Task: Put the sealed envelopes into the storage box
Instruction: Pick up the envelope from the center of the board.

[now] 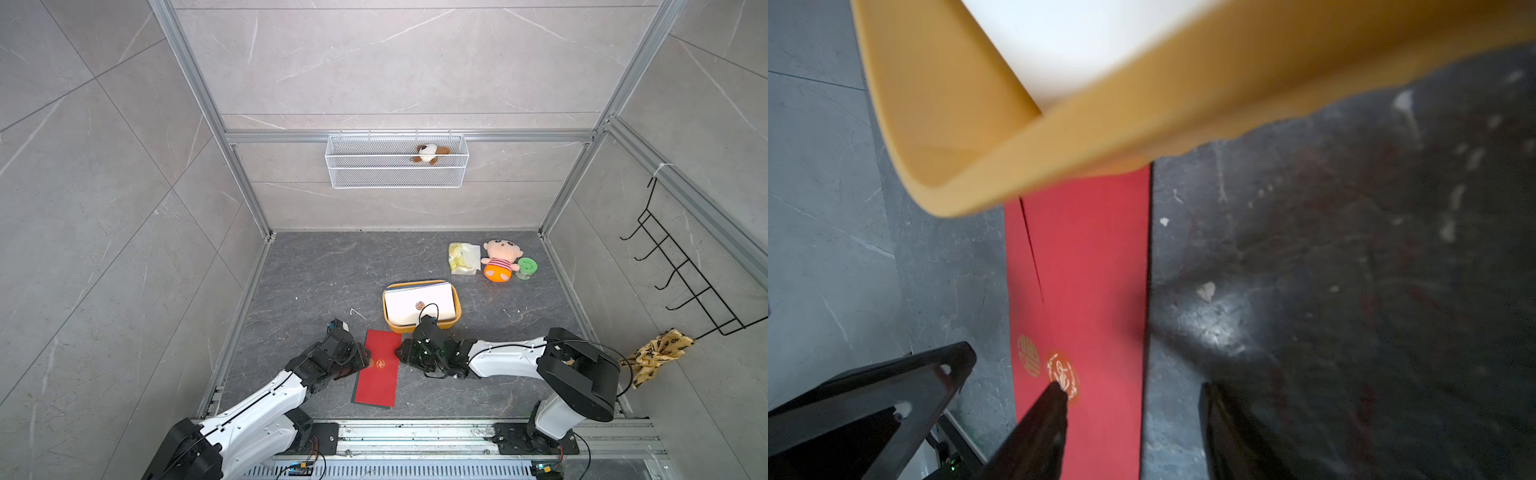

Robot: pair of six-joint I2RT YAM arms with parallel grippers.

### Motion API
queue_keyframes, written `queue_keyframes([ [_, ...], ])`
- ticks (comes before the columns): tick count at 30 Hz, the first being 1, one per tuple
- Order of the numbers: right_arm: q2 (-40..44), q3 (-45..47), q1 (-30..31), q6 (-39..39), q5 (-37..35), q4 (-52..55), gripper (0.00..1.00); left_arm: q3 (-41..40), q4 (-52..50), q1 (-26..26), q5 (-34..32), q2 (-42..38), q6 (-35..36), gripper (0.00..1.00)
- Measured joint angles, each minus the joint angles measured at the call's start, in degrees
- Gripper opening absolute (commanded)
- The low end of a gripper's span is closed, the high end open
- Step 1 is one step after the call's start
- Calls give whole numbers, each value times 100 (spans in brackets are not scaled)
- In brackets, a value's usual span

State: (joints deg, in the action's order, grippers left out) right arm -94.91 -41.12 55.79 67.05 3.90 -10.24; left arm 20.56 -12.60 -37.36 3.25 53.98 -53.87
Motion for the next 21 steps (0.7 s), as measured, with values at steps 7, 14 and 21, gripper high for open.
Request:
queue_keyframes([
  [7, -83, -101, 140, 68, 46, 33, 56, -240, 133, -17, 74, 293, -11, 47],
  [14, -297, -184, 238, 157, 118, -306, 56, -450, 531, -28, 446, 195, -83, 47],
  [21, -376, -192, 225, 262, 111, -540, 56, -629, 815, -24, 586, 70, -234, 46],
])
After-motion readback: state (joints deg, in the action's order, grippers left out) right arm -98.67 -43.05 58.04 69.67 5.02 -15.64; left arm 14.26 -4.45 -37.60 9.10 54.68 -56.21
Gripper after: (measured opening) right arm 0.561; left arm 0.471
